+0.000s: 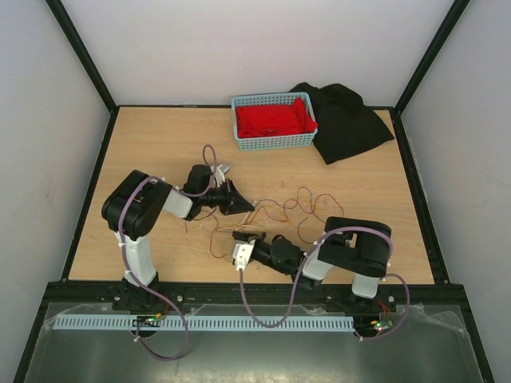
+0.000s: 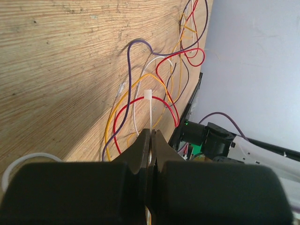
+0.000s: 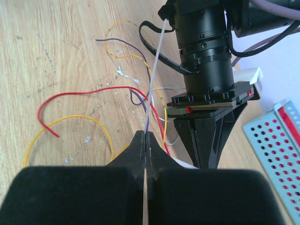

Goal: Zip-tie the wires
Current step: Tie the cable at the center of the board.

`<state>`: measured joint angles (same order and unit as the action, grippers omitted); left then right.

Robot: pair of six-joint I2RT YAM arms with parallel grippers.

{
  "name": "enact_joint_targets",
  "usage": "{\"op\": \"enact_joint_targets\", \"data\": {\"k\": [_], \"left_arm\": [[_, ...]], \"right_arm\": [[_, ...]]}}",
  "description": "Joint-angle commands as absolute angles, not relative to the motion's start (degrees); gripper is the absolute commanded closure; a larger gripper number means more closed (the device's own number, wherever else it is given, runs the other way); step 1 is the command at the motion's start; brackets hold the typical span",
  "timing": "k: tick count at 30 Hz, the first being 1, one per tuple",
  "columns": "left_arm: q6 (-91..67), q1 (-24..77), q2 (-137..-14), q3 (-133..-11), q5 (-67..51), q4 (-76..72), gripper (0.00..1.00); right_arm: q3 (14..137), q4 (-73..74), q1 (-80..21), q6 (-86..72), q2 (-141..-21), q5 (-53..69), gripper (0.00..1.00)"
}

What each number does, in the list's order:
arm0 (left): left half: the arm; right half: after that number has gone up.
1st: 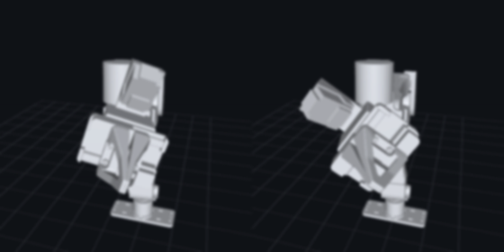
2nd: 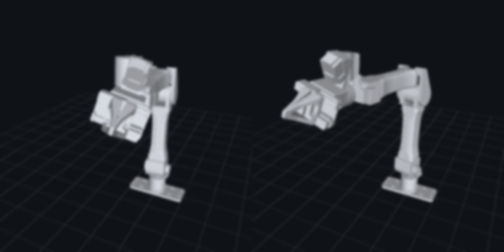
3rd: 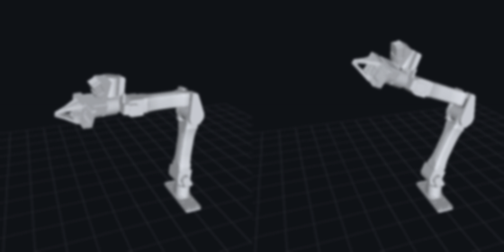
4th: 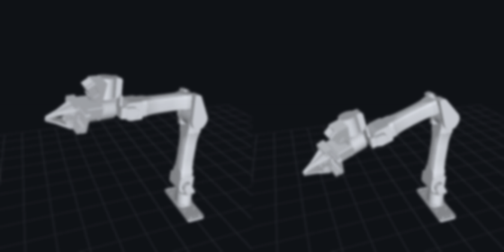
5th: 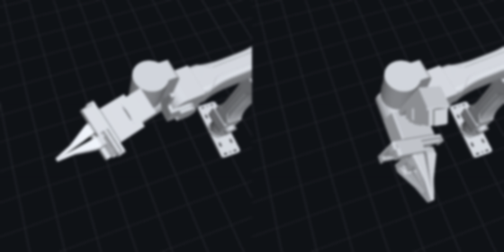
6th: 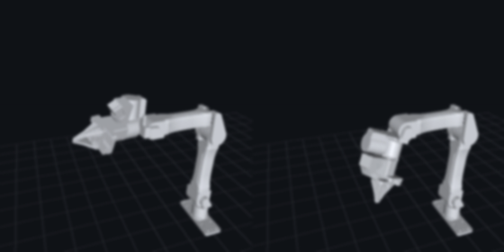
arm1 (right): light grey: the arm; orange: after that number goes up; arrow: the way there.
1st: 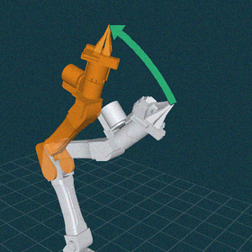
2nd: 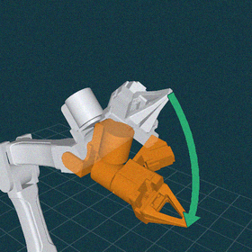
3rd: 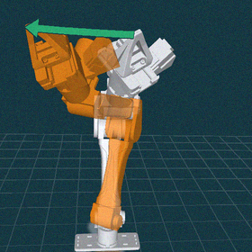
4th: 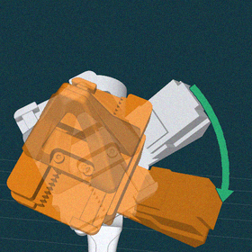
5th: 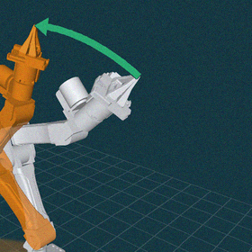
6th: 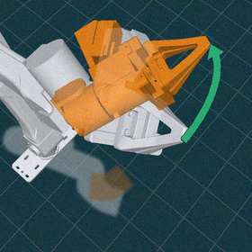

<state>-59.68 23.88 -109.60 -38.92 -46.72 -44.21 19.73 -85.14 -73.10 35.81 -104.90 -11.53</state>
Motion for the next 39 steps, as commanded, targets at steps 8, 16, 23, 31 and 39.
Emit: {"op": "enact_joint_targets", "data": {"k": [8, 16, 23, 31, 39], "left_arm": [[-54.19, 24.08, -105.71, -38.12, -48.74, -50.69, 1.0], [-53.85, 24.01, -103.84, -33.73, -49.35, -64.43, 1.0], [-48.58, 23.98, -100.06, -30.42, -49.2, -66.3, 1.0], [-42.15, 24.41, -95.82, -27.69, -48.69, -66.99, 1.0], [-38.25, 25.08, -94.38, -25.84, -46.3, -67.04, 1.0]], "right_arm": [[19.33, -68.36, -66.24, 14.59, -94.14, 3.33, 1.0], [18.25, -65.11, -63.02, 5.47, -92.1, 8.72, 1.0], [16.1, -65.21, -59.96, 1.16, -89.99, 10.31, 1.0], [15.52, -65.11, -55.62, -4.74, -88.76, 15.99, 1.0], [15.34, -63.91, -52.81, -8.68, -87.55, 20.05, 1.0]]}}
